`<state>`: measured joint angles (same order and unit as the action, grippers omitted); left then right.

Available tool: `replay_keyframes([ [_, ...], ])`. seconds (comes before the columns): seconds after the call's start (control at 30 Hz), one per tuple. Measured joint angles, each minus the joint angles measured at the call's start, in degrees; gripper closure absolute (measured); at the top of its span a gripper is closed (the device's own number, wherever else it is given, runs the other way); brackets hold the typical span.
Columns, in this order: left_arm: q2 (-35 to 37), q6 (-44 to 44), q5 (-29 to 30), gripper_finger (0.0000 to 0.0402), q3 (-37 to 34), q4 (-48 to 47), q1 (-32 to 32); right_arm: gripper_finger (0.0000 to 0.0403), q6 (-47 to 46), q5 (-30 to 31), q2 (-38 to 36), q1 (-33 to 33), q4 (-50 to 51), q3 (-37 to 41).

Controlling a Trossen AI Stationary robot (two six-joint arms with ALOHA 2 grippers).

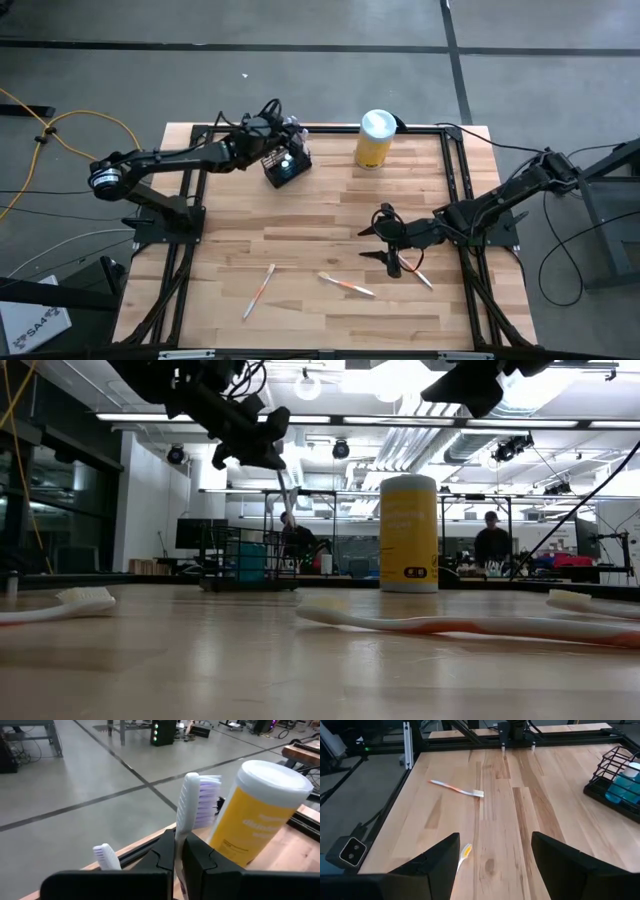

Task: Pick & Place toothbrushing station
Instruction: Put the purple toothbrush into the right section of the wire organizer

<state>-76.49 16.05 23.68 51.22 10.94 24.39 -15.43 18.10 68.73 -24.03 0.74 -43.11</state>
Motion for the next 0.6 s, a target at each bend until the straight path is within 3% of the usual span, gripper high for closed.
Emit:
replay_keyframes([
  [0.27, 3.23, -0.72, -5.18, 0.0396, 0.00, -0.46, 1.91, 0.0165, -0.02, 0.01, 0.00, 0.00, 0.29, 0.00],
  [0.6, 3.53, -0.54, -3.30, 0.0396, -1.04, -4.70, 1.87, 0.0165, -0.04, 0.01, 0.00, 0.02, 0.30, 0.00],
])
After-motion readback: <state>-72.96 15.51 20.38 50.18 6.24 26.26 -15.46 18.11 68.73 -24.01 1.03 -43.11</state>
